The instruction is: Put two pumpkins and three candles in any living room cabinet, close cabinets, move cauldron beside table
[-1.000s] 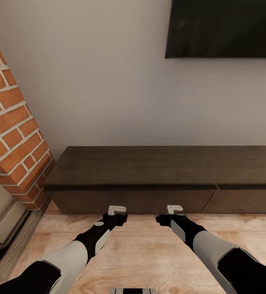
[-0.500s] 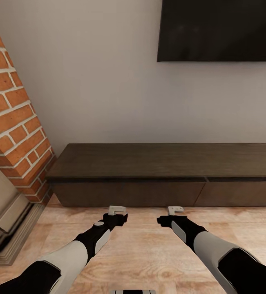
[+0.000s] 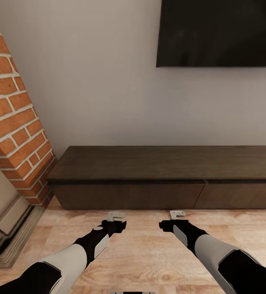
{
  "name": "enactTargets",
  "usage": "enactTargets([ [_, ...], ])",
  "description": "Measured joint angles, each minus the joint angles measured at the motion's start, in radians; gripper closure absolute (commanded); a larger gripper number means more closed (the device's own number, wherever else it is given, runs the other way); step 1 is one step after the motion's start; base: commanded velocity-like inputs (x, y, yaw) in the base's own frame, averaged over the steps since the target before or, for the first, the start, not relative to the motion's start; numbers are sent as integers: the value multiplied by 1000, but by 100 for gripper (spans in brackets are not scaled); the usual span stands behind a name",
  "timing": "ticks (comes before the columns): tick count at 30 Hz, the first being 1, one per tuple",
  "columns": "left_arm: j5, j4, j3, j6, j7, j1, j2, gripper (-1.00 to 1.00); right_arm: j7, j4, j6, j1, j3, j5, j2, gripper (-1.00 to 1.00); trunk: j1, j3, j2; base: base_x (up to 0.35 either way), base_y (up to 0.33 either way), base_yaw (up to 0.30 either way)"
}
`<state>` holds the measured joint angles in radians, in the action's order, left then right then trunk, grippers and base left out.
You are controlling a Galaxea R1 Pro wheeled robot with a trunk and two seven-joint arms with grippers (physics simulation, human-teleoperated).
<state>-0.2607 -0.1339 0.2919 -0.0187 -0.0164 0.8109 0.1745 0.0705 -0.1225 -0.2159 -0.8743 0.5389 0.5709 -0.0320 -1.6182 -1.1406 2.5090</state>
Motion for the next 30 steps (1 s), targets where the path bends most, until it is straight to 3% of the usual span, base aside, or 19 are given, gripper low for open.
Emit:
enactTargets([
  [4,-3,10,-3,1,0,0,-4,-100,0,2,0,3,0,0,0,-100,0,6,0,0,0,0],
  [11,-42,39,-4,2,0,0,-6,-100,0,2,-1,3,1,0,-1,-100,3,45,-2,0,0,0],
  [13,-67,49,-4,2,0,0,-7,-100,0,2,-1,3,1,1,-1,-100,4,54,-2,0,0,0],
  [17,-190,60,-3,1,1,0,-8,-100,1,2,-2,3,1,1,-1,-100,6,71,-3,0,0,0],
  [19,-221,62,-3,0,2,0,-9,-100,4,3,-3,6,1,1,-1,-100,7,79,-3,0,0,0],
  [25,-241,62,-3,-8,3,0,-27,-100,8,3,0,61,0,6,-1,-100,9,102,-5,0,0,-3],
  [30,-245,62,-3,-10,3,-1,-40,-100,5,2,0,74,0,5,0,-100,12,122,-6,0,0,-159],
])
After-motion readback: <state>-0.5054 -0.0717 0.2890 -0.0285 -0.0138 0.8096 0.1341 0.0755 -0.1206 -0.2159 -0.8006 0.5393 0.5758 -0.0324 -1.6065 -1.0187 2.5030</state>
